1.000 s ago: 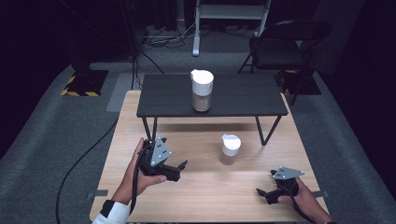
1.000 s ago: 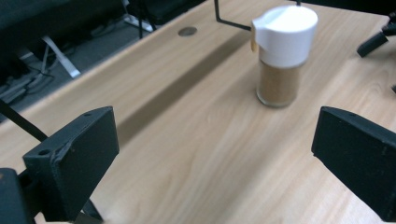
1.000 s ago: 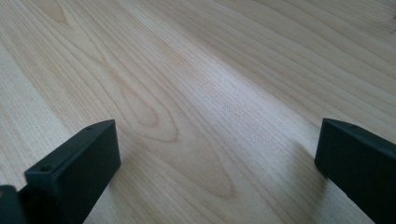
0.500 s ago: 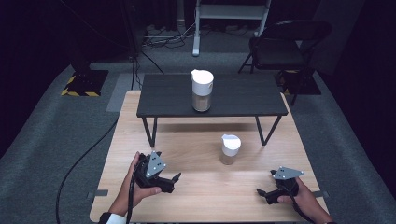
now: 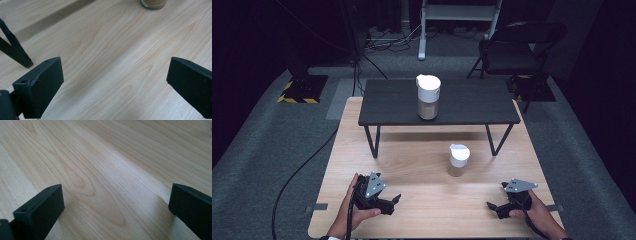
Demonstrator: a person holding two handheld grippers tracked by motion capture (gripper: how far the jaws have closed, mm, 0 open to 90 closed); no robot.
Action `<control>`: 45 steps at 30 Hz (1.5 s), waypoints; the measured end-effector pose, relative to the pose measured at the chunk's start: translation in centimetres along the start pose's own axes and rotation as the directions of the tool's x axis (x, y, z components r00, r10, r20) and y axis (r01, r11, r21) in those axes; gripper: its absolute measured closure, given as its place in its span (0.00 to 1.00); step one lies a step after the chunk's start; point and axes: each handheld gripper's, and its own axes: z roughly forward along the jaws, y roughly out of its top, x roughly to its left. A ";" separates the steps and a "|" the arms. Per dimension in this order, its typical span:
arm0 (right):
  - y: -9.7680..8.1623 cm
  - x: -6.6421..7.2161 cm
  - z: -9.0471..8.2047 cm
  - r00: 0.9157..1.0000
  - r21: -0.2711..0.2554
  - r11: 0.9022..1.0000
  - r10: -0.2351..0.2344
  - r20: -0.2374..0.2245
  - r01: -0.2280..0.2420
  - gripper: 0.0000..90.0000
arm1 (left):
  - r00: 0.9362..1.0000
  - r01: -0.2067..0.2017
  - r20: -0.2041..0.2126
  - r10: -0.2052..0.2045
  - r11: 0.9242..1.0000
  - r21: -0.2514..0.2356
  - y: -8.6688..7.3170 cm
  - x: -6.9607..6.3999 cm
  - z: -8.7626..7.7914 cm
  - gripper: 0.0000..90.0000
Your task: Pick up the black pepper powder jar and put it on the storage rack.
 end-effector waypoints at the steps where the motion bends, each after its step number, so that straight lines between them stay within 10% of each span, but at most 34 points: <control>1: 0.0 0.0 0.0 1.000 0.000 1.000 0.000 0.000 0.000 0.00 | 1.000 0.000 0.002 0.000 1.000 0.007 -0.1 0.1 0.1 0.01; 34: 0.1 -0.1 0.1 1.000 -0.001 1.000 0.000 -0.002 0.000 0.00 | 1.000 -0.003 -0.023 0.007 0.986 0.169 -1.4 0.7 2.4 0.01; 45: 0.1 -0.1 0.1 1.000 -0.001 1.000 -0.001 -0.004 0.001 0.00 | 0.999 0.038 -0.004 -0.037 0.987 0.157 -2.0 1.4 2.5 0.01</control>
